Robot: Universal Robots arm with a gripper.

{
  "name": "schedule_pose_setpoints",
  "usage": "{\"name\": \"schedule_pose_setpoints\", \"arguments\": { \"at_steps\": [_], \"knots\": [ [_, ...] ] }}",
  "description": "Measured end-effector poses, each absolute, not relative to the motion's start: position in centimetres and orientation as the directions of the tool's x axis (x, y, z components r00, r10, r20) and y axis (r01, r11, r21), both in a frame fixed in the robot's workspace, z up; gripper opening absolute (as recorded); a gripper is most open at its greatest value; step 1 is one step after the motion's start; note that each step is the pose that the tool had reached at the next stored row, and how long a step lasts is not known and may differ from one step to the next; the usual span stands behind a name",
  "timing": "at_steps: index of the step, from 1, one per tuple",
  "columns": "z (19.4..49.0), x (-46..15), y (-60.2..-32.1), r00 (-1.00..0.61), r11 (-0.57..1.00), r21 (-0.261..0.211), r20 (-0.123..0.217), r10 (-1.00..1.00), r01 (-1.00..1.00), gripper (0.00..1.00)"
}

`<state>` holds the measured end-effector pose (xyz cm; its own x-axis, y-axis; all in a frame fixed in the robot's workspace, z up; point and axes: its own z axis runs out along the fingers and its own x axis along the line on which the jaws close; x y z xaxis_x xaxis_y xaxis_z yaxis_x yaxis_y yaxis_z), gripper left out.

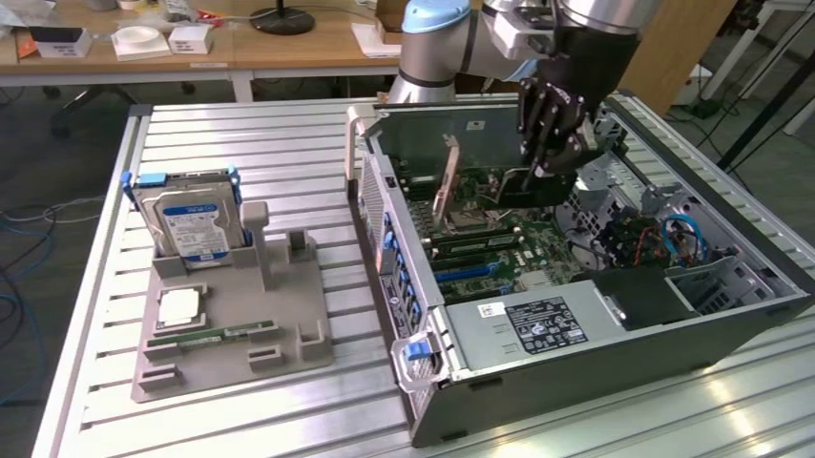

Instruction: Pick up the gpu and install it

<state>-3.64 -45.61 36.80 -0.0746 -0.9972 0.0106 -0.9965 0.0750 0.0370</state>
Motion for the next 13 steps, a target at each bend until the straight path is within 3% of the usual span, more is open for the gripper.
{"name": "schedule_pose_setpoints", "arguments": {
  "at_steps": [13],
  "knots": [
    [35.1,-3.7,-45.6,-0.096,0.096,0.017,0.016,-0.995,-0.995,0.26]
  ]
}}
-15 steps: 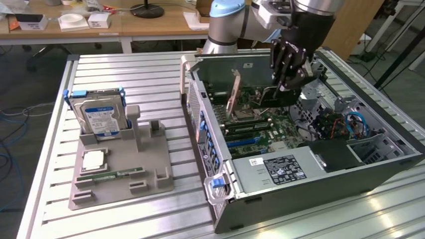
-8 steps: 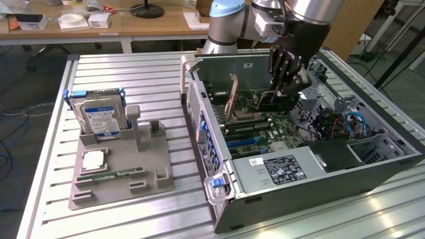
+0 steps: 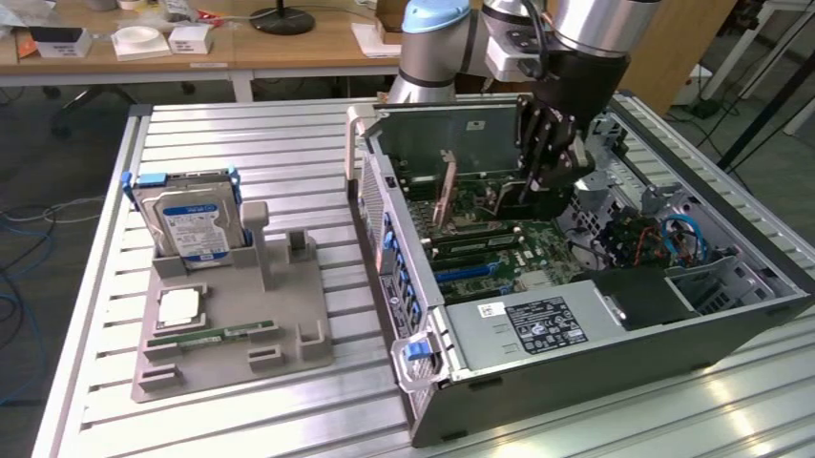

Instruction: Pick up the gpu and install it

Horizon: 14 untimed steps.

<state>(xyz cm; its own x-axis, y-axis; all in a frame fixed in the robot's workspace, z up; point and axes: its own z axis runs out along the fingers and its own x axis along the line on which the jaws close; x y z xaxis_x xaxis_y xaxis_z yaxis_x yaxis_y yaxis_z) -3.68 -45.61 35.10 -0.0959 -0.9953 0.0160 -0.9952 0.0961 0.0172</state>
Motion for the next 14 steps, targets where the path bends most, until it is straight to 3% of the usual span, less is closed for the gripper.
{"name": "schedule_pose_setpoints", "arguments": {
  "at_steps": [14],
  "knots": [
    [33.1,-4.4,-45.5,-0.090,0.091,0.017,0.016,-0.996,-0.996,0.26]
  ]
}}
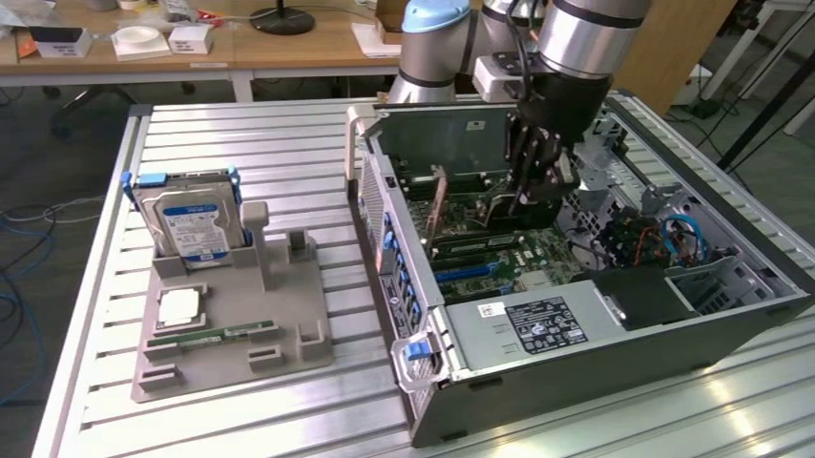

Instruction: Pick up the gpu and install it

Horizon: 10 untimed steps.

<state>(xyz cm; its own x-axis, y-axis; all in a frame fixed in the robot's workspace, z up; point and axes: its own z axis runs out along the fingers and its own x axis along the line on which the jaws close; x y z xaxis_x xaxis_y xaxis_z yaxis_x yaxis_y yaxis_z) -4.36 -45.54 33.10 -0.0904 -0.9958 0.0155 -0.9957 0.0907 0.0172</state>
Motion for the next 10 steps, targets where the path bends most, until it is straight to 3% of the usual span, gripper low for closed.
{"name": "schedule_pose_setpoints", "arguments": {
  "at_steps": [10],
  "knots": [
    [31.3,-4.4,-45.5,0.011,-0.011,0.017,0.016,-1.000,-1.000,0.26]
  ]
}}
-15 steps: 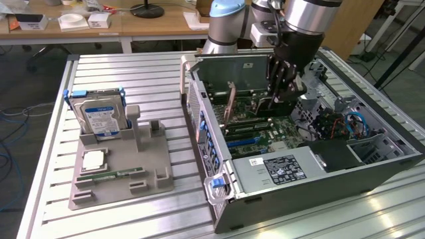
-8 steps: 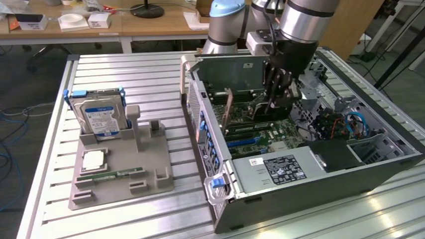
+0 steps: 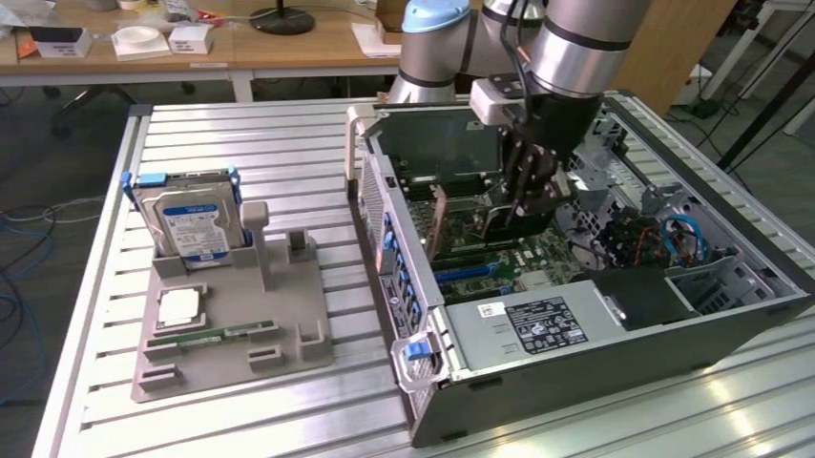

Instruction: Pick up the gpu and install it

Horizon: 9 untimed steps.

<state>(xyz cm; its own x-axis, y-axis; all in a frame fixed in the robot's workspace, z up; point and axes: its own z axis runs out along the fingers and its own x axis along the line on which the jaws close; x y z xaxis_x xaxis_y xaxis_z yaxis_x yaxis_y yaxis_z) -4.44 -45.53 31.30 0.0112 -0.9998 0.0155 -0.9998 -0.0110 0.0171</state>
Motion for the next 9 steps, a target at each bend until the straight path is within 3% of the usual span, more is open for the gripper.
{"name": "schedule_pose_setpoints", "arguments": {
  "at_steps": [9],
  "knots": [
    [29.7,-4.9,-45.5,0.009,-0.009,0.017,0.016,-1.000,-1.000,0.26]
  ]
}}
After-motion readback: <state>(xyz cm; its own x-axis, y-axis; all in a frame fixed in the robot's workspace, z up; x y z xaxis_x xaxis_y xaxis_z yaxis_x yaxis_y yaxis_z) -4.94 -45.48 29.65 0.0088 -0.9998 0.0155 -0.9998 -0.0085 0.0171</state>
